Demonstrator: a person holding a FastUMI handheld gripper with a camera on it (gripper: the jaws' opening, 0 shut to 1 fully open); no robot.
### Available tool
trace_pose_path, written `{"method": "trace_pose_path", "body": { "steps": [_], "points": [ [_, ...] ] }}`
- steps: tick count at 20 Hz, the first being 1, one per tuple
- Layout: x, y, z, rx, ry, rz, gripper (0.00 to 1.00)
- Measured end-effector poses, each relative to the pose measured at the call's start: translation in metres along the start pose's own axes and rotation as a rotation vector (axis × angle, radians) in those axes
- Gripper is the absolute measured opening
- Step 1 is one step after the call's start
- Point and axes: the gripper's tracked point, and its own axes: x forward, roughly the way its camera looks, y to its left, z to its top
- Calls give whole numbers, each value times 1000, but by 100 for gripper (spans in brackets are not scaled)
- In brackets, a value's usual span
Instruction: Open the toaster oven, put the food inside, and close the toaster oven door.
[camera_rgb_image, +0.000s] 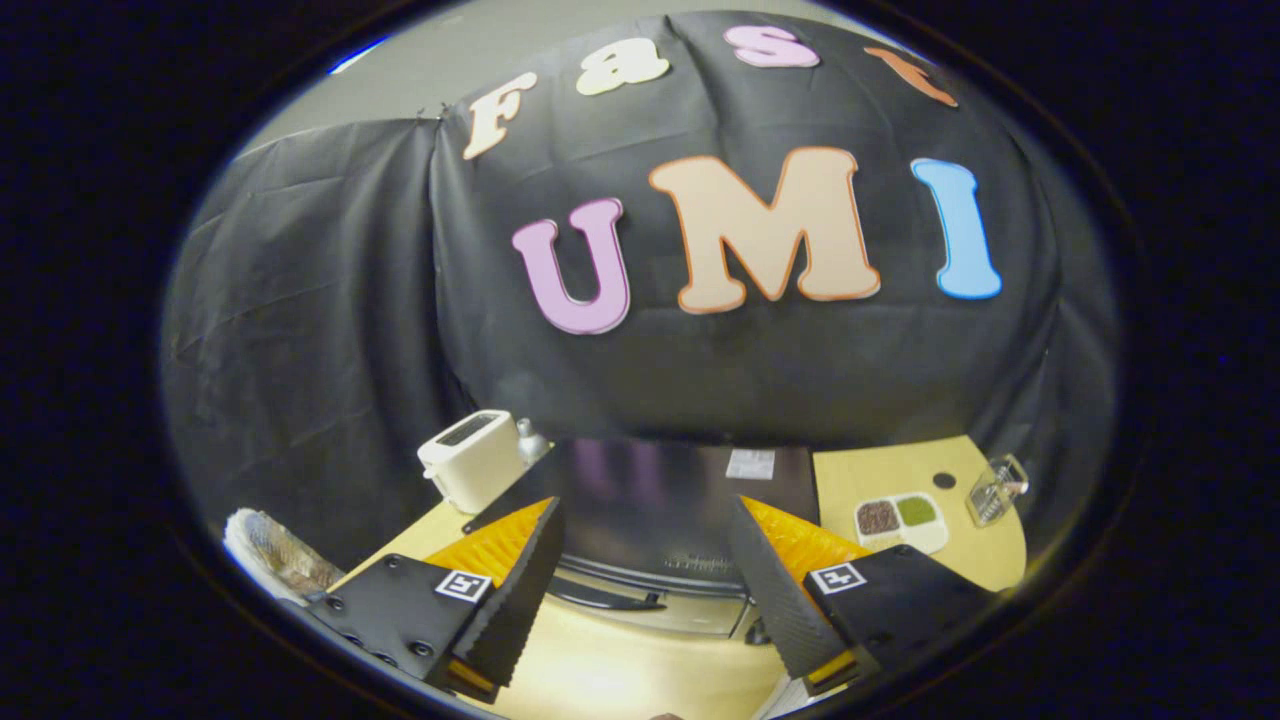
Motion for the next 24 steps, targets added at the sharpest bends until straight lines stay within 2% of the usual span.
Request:
{"method": "trace_pose_path", "body": {
  "steps": [4, 8, 13, 19, 24],
  "points": [
    [-12, 7, 63, -39, -108, -1, 99],
    [-31, 6, 133, -107, -222, -35, 99],
    [-58, 5, 209, -88, -316, -54, 99],
    [-88, -19, 261, -107, -380, -104, 99],
    [-107, -31, 282, -114, -414, -128, 99]
  ]
}}
